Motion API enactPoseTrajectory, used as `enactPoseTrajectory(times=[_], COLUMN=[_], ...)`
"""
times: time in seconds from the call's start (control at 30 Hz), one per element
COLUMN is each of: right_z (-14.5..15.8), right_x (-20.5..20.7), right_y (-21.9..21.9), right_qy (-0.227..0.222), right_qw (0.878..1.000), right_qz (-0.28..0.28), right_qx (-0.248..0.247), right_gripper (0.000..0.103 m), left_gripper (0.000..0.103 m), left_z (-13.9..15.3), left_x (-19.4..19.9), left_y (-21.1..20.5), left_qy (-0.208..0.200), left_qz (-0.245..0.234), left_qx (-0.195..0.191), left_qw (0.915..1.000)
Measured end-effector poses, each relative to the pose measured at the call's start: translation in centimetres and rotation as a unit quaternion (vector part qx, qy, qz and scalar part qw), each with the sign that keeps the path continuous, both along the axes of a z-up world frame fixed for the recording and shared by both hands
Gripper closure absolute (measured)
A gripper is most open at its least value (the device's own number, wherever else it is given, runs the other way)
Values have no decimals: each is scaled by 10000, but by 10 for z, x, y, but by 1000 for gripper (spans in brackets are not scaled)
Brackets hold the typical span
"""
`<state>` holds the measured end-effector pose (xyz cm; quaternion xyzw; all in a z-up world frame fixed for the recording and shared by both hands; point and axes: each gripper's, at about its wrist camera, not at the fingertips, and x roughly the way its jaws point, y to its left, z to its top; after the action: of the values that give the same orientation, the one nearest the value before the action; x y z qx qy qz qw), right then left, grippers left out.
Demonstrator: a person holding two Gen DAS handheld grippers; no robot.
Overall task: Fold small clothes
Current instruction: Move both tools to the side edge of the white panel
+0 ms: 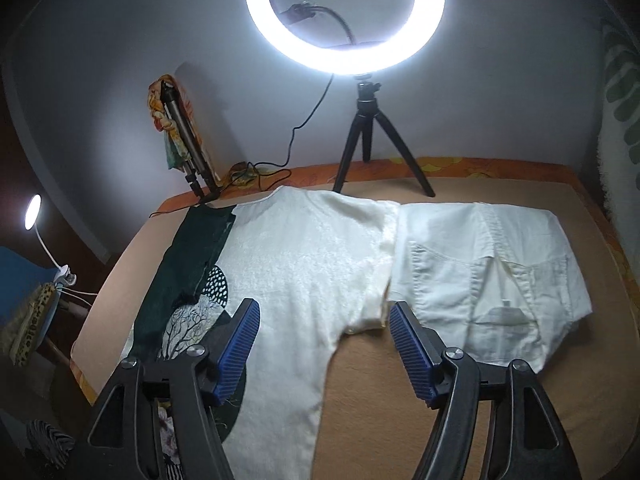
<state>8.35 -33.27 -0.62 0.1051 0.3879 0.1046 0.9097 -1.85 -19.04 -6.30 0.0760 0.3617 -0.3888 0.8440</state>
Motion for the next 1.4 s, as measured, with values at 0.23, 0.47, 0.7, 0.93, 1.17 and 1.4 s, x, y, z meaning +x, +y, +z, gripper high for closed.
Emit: enactPoseTrajectory(times=[0.23,0.47,0.7,0.93,1.17,1.4], right_z=[-12,-27,-23,-31,-55,-91], right_x=[-12,-2,39,111,191,249], right_y=[-59,-81,-71,-57,-31,-11], right_qy=[35,113,97,281,568,947], right_qw=[9987,9976,9990,9989,9980,9951], right_qz=[-408,-479,-231,-62,185,280], right_qx=[296,496,378,367,195,-56], right_gripper=[32,32,32,32,32,33], left_gripper=[46,46,55,94,98,98], left_z=[-18,-31,-40,-42,-33,-25], left_x=[-4,8,24,37,48,53], left_y=[-60,-86,-76,-68,-52,-40], left_qy=[-14,-230,92,438,825,1043], left_qz=[-522,-313,-195,-230,-58,28], left_qx=[442,950,741,254,-359,-798], left_qw=[9977,9947,9970,9984,9959,9913])
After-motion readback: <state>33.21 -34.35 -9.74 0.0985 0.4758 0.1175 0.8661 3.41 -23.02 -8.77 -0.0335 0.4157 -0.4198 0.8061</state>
